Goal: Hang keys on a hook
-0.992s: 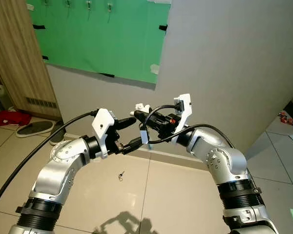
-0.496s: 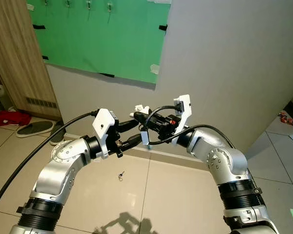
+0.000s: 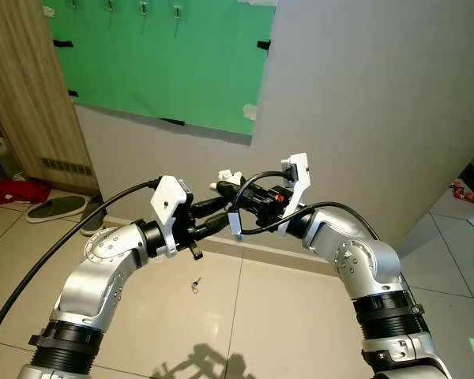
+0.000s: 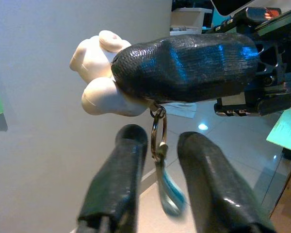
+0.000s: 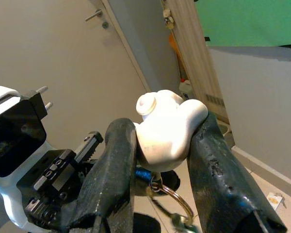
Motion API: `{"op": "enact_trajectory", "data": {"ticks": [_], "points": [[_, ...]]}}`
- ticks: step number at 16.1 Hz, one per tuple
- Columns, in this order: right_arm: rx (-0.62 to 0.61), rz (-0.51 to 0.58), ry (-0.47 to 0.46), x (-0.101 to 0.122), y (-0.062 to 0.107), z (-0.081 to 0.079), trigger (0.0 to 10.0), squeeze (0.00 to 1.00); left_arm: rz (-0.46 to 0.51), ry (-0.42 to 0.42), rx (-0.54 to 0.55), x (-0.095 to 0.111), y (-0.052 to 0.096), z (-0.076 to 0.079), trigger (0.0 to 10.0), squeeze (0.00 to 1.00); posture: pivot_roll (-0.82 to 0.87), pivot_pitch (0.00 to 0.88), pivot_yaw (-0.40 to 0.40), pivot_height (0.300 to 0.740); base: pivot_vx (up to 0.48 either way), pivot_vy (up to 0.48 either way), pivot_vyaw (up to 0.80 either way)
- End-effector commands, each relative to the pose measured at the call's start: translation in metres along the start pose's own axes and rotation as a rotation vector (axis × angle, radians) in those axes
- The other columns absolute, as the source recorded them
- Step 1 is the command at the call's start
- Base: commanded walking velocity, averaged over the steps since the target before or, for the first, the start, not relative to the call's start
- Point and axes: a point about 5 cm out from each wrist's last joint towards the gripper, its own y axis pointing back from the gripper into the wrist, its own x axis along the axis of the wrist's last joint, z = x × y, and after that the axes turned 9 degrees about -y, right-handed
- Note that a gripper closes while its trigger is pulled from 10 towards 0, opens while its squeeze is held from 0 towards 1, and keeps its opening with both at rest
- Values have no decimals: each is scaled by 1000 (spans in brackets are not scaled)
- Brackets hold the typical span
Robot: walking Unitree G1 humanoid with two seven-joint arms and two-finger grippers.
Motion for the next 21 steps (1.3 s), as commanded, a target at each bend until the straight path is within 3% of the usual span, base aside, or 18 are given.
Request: {"op": "enact_trajectory", "data": {"ticks": [1,13,15,16,17,20,21], "points": [[14,11,1,3,4,-2,0,0,17,-7,2,4,0,-2,0,0,33,0,-83,740,0,0,0],[-22,22,3,3,5,3,0,0,11,-4,0,4,1,0,0,0,37,0,-82,740,0,0,0],[-83,21,55,4,4,8,0,0,10,-2,0,3,2,0,0,0,36,0,-82,740,0,0,0],[-114,33,70,5,3,12,10000,0,8,-2,1,3,2,0,0,0,37,0,-82,740,0,0,0],[-166,67,65,8,3,17,10000,1000,7,-2,2,3,2,0,0,0,36,0,-82,740,0,0,0],[-264,159,65,18,7,27,10000,1000,7,-3,2,3,2,0,0,0,35,0,-82,740,0,0,0],[-317,177,110,20,9,32,10000,1000,6,-2,2,3,2,0,0,0,34,0,-83,740,0,0,0]]}}
